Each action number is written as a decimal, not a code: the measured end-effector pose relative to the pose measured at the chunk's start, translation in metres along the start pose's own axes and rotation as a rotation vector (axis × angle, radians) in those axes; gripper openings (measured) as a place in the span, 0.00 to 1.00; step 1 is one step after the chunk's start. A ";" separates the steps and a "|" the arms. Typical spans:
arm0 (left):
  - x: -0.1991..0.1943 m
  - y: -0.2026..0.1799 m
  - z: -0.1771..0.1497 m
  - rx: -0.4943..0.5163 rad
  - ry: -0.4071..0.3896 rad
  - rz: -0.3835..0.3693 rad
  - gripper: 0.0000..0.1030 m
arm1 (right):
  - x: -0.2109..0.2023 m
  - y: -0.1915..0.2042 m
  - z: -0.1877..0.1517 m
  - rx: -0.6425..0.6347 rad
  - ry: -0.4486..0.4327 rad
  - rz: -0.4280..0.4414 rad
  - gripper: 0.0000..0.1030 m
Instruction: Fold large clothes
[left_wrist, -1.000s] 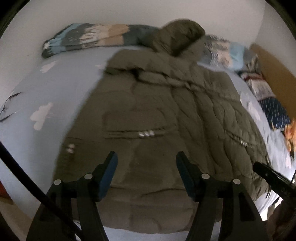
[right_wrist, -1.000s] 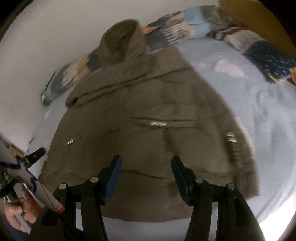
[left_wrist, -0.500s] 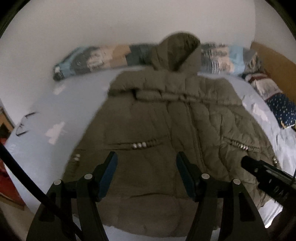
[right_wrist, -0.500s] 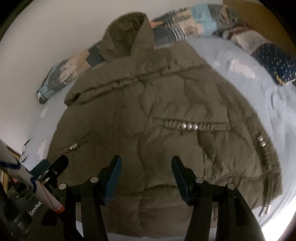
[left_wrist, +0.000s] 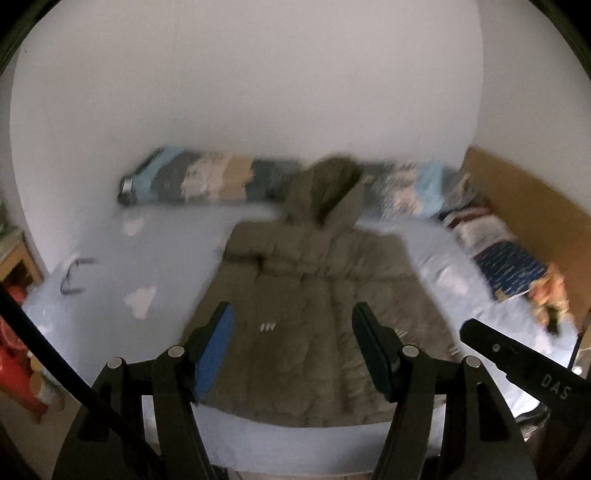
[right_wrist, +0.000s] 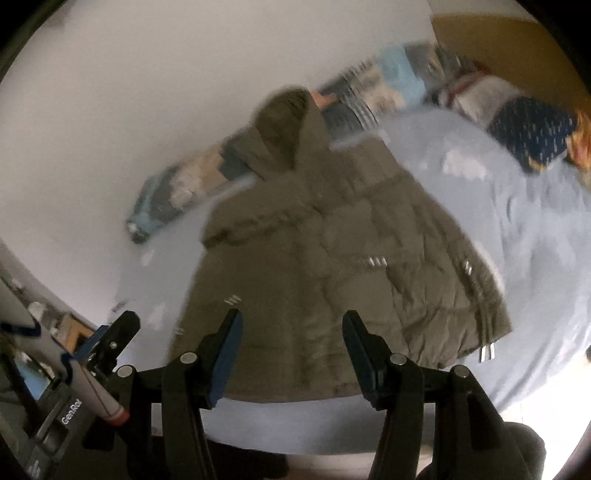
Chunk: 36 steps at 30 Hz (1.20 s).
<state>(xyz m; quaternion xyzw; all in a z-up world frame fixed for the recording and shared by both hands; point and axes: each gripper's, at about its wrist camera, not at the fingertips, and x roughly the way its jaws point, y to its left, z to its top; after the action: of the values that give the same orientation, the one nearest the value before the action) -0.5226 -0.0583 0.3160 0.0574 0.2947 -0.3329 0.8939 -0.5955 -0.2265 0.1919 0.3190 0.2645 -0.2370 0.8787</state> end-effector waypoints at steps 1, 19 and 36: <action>-0.017 -0.002 0.010 -0.002 -0.022 -0.014 0.64 | -0.016 0.007 0.004 -0.011 -0.026 0.011 0.59; -0.206 -0.002 0.190 -0.058 -0.309 -0.266 0.79 | -0.292 0.127 0.133 -0.144 -0.500 0.107 0.75; 0.016 -0.010 0.158 0.032 -0.006 -0.090 0.79 | -0.131 0.095 0.151 -0.156 -0.271 0.033 0.76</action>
<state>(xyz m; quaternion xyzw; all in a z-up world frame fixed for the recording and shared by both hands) -0.4420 -0.1223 0.4369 0.0574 0.2888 -0.3778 0.8778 -0.5906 -0.2326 0.4132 0.2192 0.1558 -0.2423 0.9322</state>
